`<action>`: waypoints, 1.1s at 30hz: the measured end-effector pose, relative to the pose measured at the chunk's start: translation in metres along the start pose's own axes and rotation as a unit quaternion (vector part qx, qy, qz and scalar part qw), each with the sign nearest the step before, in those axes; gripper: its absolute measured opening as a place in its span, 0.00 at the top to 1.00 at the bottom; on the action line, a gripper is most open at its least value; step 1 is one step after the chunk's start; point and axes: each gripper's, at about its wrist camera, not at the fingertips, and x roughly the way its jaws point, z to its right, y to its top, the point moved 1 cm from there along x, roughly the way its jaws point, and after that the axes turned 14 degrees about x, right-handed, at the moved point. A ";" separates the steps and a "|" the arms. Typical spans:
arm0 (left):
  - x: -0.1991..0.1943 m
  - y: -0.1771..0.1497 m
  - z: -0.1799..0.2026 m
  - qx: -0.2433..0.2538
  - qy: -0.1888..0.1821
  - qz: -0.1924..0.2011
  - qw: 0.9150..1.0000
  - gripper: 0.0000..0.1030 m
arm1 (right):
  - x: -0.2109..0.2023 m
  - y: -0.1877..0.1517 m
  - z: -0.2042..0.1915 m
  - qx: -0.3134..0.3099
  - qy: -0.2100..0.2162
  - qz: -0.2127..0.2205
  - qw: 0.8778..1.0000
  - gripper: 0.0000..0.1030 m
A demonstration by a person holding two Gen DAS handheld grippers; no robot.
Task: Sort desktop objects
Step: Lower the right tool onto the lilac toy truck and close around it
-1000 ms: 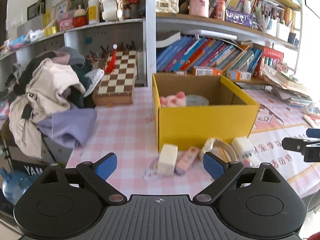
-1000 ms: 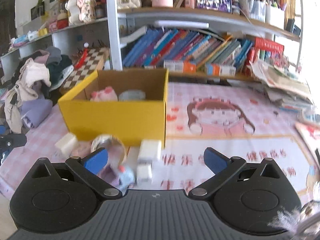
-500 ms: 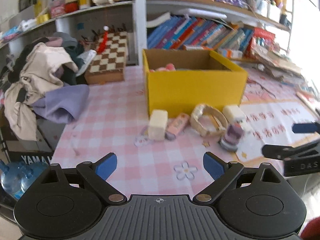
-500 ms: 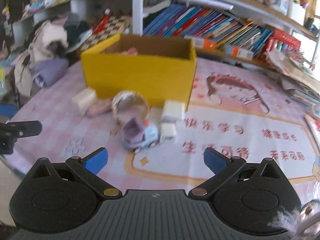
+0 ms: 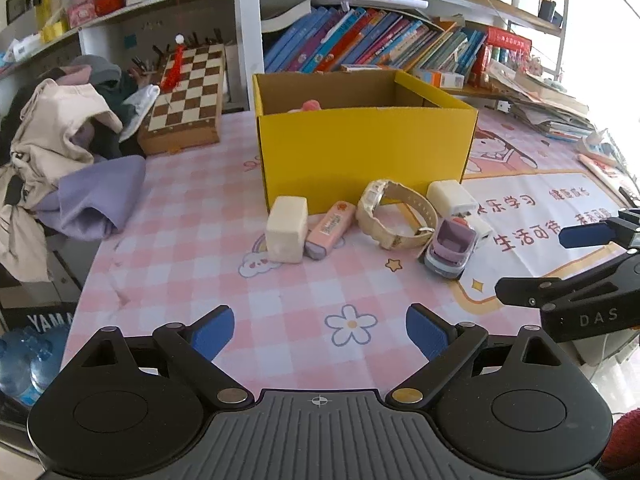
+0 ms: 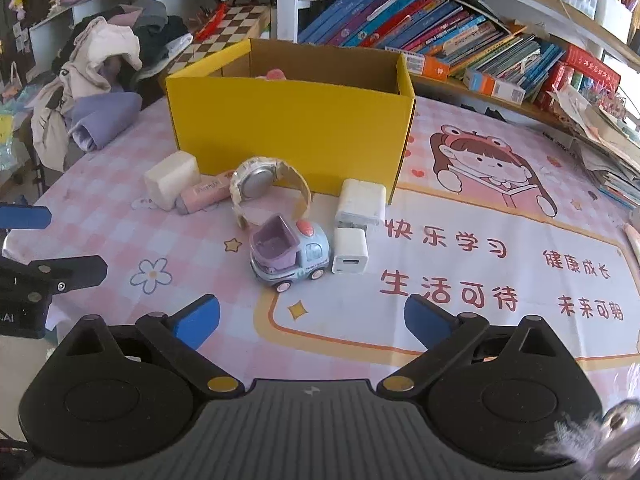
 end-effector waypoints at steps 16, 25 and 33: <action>0.014 0.006 0.017 0.011 -0.010 -0.009 1.000 0.23 | 0.017 0.016 0.011 -0.008 0.024 -0.013 1.000 0.22; 0.017 0.008 0.001 -0.022 0.016 -0.014 1.000 0.23 | 0.035 0.027 -0.003 -0.043 0.047 -0.029 0.998 0.26; 0.027 0.014 -0.004 -0.024 0.016 -0.023 0.999 0.23 | 0.053 0.033 -0.007 -0.053 0.048 -0.050 0.996 0.33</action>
